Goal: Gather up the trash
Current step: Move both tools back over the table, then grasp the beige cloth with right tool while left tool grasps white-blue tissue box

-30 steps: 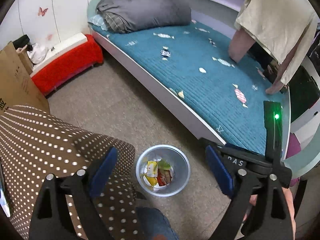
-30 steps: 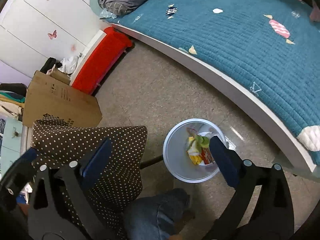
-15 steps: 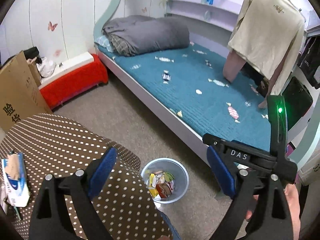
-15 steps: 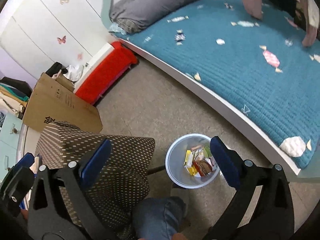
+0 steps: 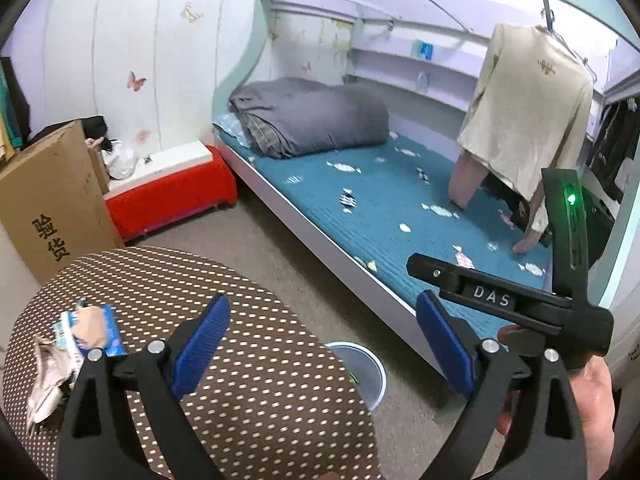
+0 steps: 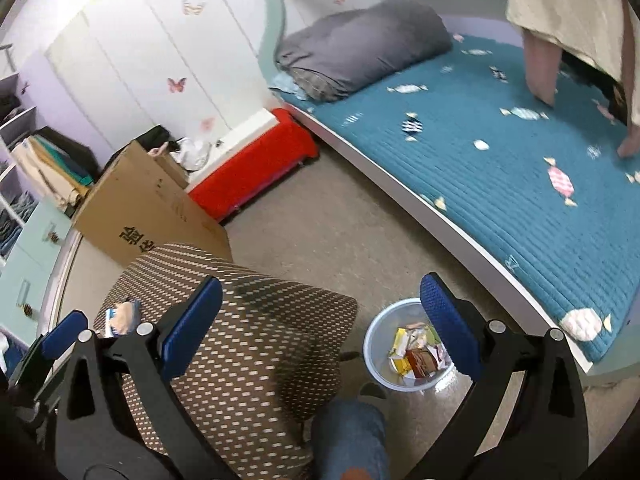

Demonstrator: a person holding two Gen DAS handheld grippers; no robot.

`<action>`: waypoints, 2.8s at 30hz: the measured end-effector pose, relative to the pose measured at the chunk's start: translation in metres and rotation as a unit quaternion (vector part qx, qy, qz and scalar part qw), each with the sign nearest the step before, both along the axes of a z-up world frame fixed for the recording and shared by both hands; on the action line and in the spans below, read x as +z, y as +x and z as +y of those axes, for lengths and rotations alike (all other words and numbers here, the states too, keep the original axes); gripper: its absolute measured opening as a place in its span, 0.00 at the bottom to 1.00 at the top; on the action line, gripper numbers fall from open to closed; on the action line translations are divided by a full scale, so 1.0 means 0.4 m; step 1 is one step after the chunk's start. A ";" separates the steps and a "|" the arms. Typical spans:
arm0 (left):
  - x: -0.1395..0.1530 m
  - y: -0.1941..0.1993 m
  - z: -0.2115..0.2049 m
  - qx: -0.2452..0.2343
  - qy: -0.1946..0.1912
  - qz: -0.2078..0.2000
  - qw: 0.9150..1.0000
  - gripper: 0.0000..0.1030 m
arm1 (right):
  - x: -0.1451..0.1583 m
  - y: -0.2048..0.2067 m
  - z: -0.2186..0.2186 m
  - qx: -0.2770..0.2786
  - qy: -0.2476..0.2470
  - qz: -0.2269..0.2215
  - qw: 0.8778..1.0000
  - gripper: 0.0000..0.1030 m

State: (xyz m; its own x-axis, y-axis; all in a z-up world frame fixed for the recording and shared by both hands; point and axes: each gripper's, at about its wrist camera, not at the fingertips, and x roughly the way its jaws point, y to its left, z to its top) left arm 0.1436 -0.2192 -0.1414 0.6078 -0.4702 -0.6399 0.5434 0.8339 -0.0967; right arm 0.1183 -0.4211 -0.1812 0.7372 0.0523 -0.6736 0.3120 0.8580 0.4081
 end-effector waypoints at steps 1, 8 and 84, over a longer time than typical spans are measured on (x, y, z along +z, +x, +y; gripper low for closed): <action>0.006 -0.001 0.014 0.005 -0.003 -0.002 1.000 0.89 | 0.007 0.002 0.009 0.005 -0.002 -0.002 1.000 0.94; 0.043 -0.016 0.160 0.052 -0.025 -0.019 0.998 0.91 | 0.061 0.025 0.120 0.053 -0.020 -0.017 0.998 0.94; -0.288 0.184 0.465 0.243 0.020 0.089 0.966 0.48 | -0.041 0.176 0.416 0.231 -0.050 -0.003 0.972 0.23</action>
